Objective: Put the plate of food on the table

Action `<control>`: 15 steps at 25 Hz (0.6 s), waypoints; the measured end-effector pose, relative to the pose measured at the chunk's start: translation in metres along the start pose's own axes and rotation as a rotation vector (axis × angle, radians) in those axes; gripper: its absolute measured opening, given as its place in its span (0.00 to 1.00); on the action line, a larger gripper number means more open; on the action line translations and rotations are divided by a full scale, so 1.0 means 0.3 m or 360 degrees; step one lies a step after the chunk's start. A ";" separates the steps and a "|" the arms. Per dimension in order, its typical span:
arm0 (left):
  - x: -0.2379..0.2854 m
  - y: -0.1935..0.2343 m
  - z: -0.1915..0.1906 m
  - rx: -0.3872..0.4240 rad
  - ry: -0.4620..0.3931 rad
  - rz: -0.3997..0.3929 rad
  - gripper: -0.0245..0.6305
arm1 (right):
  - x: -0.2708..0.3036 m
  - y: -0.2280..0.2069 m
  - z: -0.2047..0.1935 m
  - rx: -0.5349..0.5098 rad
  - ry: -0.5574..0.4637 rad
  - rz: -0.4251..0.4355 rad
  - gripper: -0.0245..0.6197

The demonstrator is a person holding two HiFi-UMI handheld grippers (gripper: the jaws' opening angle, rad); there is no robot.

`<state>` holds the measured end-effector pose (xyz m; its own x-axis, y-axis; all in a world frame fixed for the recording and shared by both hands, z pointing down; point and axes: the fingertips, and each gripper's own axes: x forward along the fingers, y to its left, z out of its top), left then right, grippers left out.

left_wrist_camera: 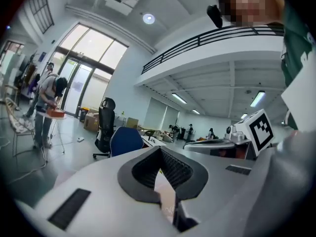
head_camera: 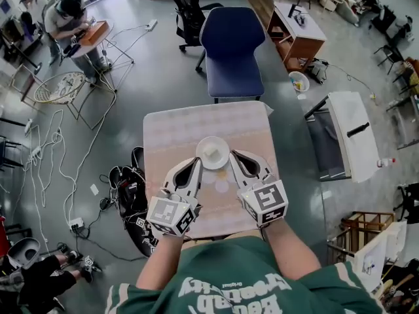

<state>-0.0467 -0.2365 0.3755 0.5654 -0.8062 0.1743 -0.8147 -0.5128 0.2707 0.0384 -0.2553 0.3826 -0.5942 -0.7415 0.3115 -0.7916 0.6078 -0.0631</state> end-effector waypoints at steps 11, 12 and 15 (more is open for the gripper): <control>-0.113 -0.109 0.106 0.0359 0.0025 -0.0182 0.05 | -0.118 0.101 0.136 -0.0141 -0.0085 0.0006 0.06; -0.126 -0.123 0.113 0.0388 0.0026 -0.0197 0.05 | -0.133 0.111 0.137 -0.0147 -0.0084 0.0007 0.06; -0.160 -0.158 0.123 0.0516 0.0057 -0.0232 0.05 | -0.172 0.149 0.136 -0.0171 -0.0079 0.0008 0.06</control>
<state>-0.0400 -0.1846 0.3193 0.6782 -0.7097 0.1905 -0.7204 -0.6933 -0.0181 0.0278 -0.2014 0.3250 -0.6067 -0.7498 0.2640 -0.7702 0.6367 0.0382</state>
